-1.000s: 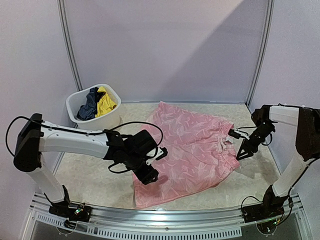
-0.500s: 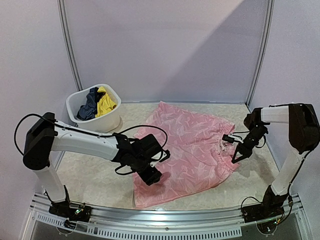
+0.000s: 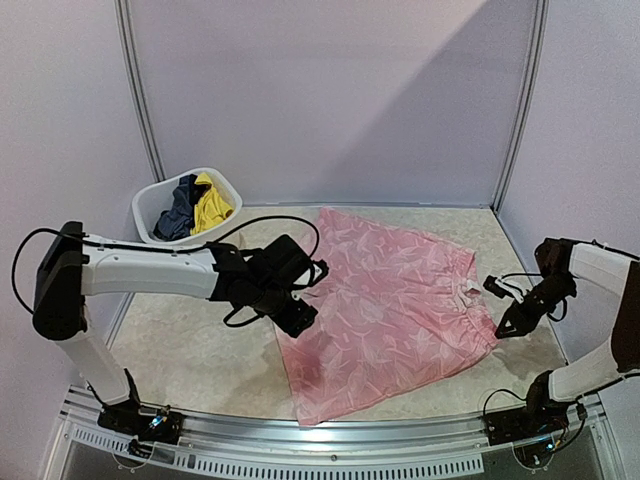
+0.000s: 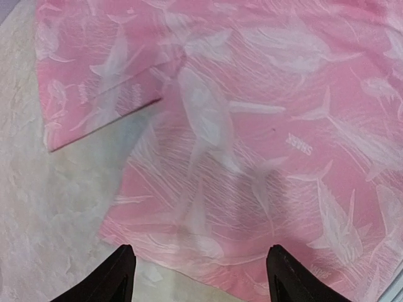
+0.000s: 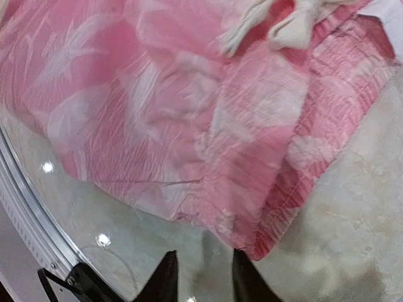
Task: Fold and stack the mixed laundry pile
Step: Adjust the flattened shorts at the center of the board.
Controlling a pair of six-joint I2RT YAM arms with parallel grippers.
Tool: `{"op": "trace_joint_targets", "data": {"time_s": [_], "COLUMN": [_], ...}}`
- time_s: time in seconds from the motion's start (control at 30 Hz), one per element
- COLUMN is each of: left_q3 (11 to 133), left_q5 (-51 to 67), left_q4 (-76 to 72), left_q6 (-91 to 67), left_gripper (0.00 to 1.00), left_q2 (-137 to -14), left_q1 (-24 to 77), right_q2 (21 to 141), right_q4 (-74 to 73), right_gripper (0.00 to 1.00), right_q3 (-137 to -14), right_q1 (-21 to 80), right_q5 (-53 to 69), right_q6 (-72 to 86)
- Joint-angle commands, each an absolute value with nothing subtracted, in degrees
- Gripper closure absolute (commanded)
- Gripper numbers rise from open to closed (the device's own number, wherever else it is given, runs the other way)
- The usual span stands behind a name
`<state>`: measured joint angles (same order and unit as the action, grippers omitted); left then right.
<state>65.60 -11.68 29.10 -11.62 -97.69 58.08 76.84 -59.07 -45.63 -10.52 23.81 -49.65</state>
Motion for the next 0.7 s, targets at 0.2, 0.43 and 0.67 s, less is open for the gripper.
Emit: {"op": "trace_joint_targets", "data": {"time_s": [0.2,0.43,0.67], "left_q3": [74.3,89.4,98.2], "left_q5": [-11.2,-11.0,-9.3], "left_q4": [30.3,33.1,34.9], "left_q6": [-16.4,-22.4,-26.8], "left_gripper": [0.25,0.27,0.32], "left_q2": [-99.3,-111.0,-121.0], "left_q1": [44.6,39.0,36.0], "right_q2": [79.2,99.0,117.0], "right_q4": [-63.4,-51.9,-47.1], "right_gripper": [0.56,0.55,0.55], "right_q3": [-58.9,-75.6,-88.9], "right_q1": [-10.4,-10.3,-10.4], "right_q5": [30.1,38.0,38.9], "right_q6": [-47.1,-27.7,-15.7]}}
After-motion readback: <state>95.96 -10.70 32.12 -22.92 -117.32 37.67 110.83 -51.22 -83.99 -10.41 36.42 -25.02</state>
